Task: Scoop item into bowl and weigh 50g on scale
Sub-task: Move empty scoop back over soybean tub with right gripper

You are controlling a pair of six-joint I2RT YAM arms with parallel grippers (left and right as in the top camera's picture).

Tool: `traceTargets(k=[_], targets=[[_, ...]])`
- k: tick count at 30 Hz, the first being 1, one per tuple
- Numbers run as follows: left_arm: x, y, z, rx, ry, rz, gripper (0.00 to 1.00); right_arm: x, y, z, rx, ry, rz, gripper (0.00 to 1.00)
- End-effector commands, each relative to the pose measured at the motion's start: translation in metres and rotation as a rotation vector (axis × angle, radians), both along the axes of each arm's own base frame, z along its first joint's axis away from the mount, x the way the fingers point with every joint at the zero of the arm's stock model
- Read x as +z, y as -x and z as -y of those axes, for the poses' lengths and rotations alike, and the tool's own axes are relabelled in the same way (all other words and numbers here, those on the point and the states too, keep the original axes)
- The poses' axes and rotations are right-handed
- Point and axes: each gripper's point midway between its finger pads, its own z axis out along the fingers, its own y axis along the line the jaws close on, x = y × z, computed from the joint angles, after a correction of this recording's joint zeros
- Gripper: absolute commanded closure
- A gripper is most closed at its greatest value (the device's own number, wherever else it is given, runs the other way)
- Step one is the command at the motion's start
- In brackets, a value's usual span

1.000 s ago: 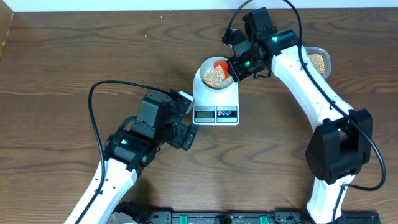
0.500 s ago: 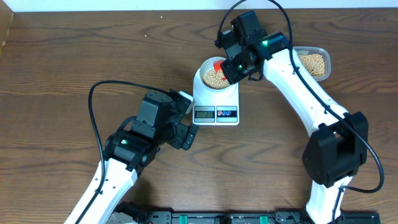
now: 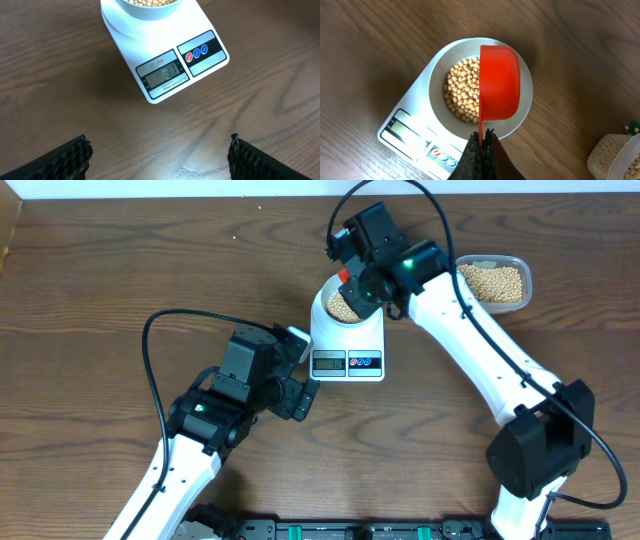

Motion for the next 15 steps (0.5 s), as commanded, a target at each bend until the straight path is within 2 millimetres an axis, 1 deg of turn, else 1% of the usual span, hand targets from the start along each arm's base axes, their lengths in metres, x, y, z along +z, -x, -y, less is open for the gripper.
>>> traceTargets(k=[1, 6, 9, 12, 15], targets=[[0.007, -0.003, 0.001, -0.006, 0.007, 0.015, 0.11, 0.021, -0.005, 0.003, -0.007, 0.000, 0.059, 0.99], [0.007, -0.003, 0.001, -0.006, 0.007, 0.015, 0.11, 0.034, -0.004, 0.002, 0.013, -0.094, 0.040, 0.99], [0.007, -0.003, 0.001, -0.006, 0.007, 0.015, 0.11, 0.048, -0.004, 0.007, 0.020, -0.172, 0.030, 0.99], [0.007, -0.003, 0.001, -0.006, 0.007, 0.015, 0.11, 0.063, -0.006, 0.021, -0.003, -0.245, 0.024, 0.99], [0.007, -0.003, 0.001, -0.006, 0.007, 0.015, 0.11, 0.078, -0.009, 0.046, -0.050, -0.305, 0.019, 0.99]])
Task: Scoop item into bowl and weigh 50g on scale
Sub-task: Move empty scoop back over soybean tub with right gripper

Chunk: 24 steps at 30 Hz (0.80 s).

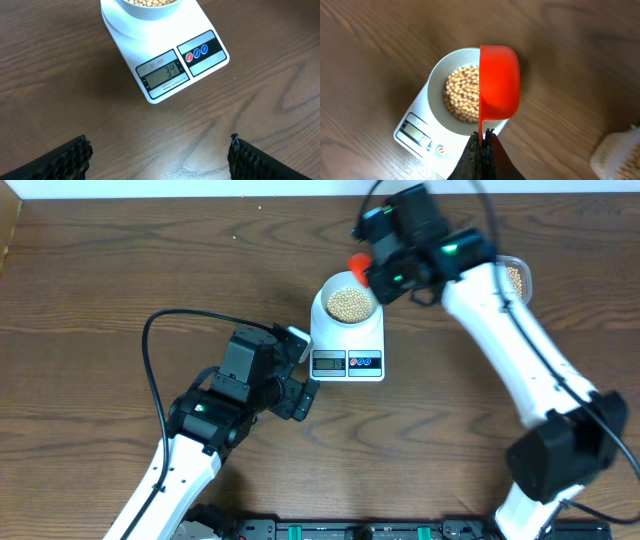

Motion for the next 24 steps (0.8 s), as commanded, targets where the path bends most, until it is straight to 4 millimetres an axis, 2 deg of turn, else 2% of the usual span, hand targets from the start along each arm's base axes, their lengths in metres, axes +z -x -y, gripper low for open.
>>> traceTargets(k=[1, 4, 7, 15, 21, 24], targets=[[0.007, -0.003, 0.001, -0.006, 0.008, 0.015, 0.11, 0.050, 0.000, 0.025, -0.038, -0.135, 0.042, 0.99], [0.007, -0.003, 0.001, -0.006, 0.008, 0.015, 0.11, 0.056, -0.004, 0.065, -0.130, -0.140, 0.027, 0.99], [0.007, -0.003, 0.001, -0.006, 0.008, 0.015, 0.11, 0.052, -0.006, 0.104, -0.220, -0.128, -0.007, 0.99], [0.007, -0.003, 0.001, -0.006, 0.008, 0.015, 0.11, 0.015, -0.002, 0.202, -0.493, -0.013, -0.142, 0.99], [0.007, -0.003, 0.001, -0.006, 0.008, 0.015, 0.11, -0.013, -0.008, 0.235, -0.575, 0.070, -0.187, 0.99], [0.007, -0.003, 0.001, -0.006, 0.008, 0.015, 0.11, -0.026, -0.012, 0.241, -0.590, 0.106, -0.204, 0.99]])
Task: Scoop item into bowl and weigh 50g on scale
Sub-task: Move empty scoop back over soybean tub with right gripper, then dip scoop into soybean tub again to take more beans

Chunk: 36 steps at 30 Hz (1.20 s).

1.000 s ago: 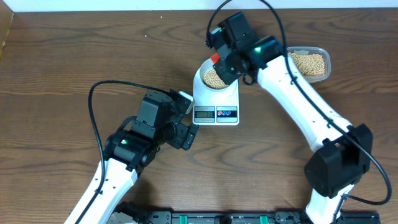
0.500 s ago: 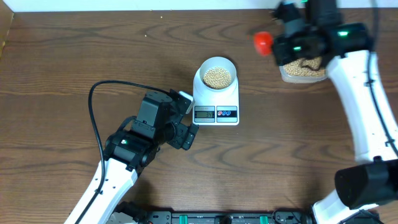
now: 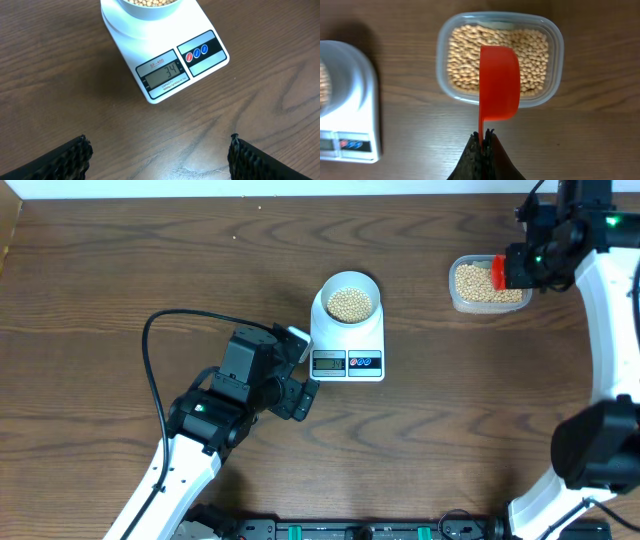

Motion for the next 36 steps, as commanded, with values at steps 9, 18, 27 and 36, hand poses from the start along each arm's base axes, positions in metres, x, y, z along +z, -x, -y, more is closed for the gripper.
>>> traceTargets(k=[9, 18, 27, 36], targets=[[0.007, -0.003, 0.001, -0.006, 0.007, 0.015, 0.11, -0.043, -0.015, 0.011, -0.035, 0.047, -0.078, 0.99], [0.007, -0.003, 0.001, -0.006, 0.007, 0.015, 0.11, -0.087, -0.027, -0.018, -0.007, -0.134, -0.147, 0.99], [0.007, -0.003, 0.001, -0.006, 0.007, 0.015, 0.11, -0.092, -0.032, -0.031, 0.016, -0.328, -0.146, 0.99], [0.007, -0.003, 0.001, -0.006, 0.008, 0.015, 0.11, -0.077, -0.028, 0.014, -0.072, -0.364, -0.109, 0.99]])
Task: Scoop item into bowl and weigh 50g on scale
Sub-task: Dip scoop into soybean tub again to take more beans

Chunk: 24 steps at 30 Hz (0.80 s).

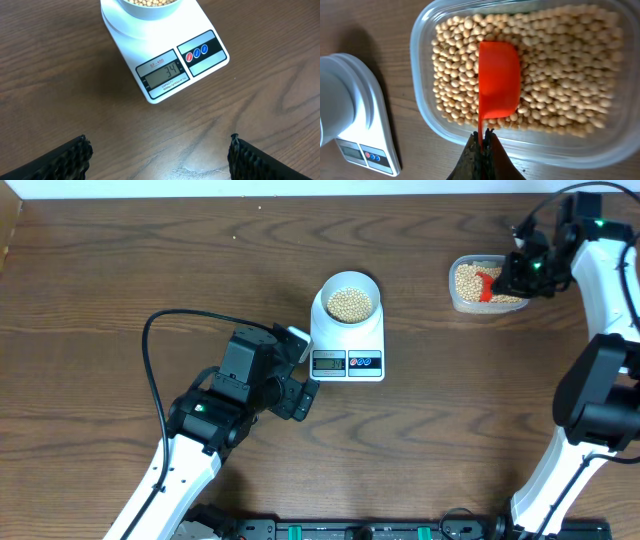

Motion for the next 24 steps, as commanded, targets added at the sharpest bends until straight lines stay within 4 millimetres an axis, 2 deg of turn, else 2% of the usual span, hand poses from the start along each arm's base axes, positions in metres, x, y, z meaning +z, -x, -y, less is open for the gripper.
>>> traceTargets(k=[1, 24], targets=[[0.007, -0.003, 0.001, -0.006, 0.008, 0.015, 0.11, 0.016, -0.002, 0.008, -0.021, -0.049, 0.037, 0.99], [0.007, -0.003, 0.001, -0.006, 0.008, 0.015, 0.11, 0.052, 0.001, 0.027, -0.034, -0.352, 0.164, 0.99]])
